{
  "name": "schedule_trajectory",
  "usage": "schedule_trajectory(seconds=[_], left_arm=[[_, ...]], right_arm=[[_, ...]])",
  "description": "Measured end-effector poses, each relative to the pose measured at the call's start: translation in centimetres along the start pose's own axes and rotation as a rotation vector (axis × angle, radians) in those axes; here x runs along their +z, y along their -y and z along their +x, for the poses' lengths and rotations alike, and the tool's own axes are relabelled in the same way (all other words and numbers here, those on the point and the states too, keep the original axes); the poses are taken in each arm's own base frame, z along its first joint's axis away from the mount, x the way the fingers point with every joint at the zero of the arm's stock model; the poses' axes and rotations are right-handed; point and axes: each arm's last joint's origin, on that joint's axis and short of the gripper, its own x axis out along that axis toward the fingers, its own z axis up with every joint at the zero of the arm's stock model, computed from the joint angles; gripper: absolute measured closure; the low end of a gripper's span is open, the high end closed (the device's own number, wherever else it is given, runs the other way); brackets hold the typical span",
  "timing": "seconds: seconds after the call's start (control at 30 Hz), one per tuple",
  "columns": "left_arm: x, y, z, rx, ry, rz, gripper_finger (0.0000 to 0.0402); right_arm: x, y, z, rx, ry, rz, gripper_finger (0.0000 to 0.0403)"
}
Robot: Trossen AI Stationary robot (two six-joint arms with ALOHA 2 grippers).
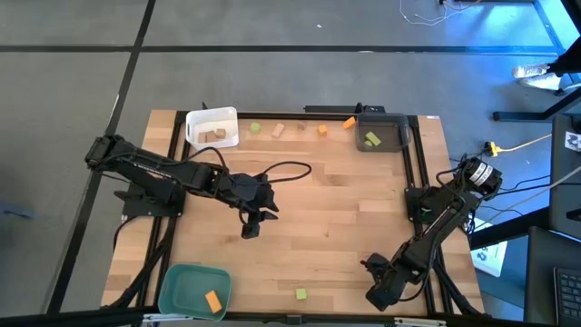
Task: Sort & place blocks by color
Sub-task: Put the orange block into the green bin
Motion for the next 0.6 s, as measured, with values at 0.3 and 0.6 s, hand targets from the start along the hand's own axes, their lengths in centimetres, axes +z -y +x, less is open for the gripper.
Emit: schedule_trajectory(seconds=[0.3,0.6], left_arm=[[0.0,0.0,0.0,0.001,0.000,0.000,0.0308],[0.1,-0.4,0.0,0.013,0.002,-0.009,0.0308]], right_arm=[[0.3,-0.2,1.9,-0.024,-0.022,0.003,0.0181],[0.6,0.1,3.1,-0.087,-0.022,0.017,0.0190]])
